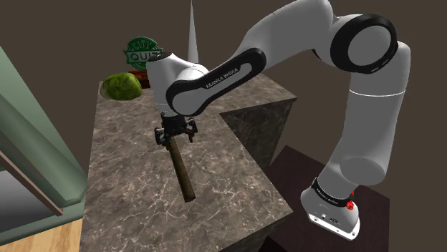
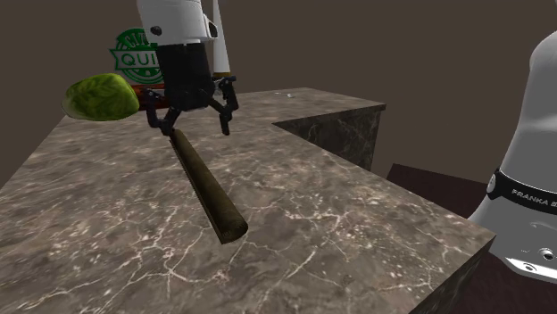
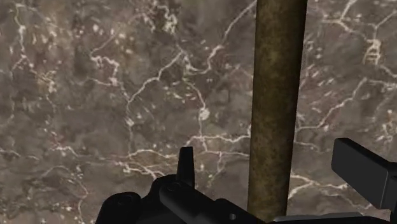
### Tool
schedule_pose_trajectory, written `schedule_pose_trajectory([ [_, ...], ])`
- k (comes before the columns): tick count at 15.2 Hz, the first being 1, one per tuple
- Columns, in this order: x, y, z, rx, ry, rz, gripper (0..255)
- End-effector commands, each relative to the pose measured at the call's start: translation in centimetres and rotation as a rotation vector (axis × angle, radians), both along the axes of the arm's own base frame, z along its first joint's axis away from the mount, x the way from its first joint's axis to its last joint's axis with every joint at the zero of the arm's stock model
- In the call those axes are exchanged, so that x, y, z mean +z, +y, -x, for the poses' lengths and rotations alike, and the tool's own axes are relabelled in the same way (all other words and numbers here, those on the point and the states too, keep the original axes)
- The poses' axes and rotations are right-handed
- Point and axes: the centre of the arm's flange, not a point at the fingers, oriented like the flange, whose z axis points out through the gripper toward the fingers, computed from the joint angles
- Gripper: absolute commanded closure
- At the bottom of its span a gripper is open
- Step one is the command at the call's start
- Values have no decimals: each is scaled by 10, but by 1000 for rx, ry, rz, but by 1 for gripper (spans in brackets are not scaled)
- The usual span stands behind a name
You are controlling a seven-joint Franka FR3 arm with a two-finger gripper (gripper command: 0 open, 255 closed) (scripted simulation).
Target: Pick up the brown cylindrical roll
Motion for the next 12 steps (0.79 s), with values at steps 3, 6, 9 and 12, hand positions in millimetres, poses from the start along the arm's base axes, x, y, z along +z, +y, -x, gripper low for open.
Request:
schedule_pose_trajectory([
  [3,-24,13,-19,-32,-11,4,0],
  [6,-40,13,-19,-32,-11,4,0],
  [9,-54,13,-19,-32,-11,4,0],
  [12,-55,13,-18,-32,-11,4,255],
])
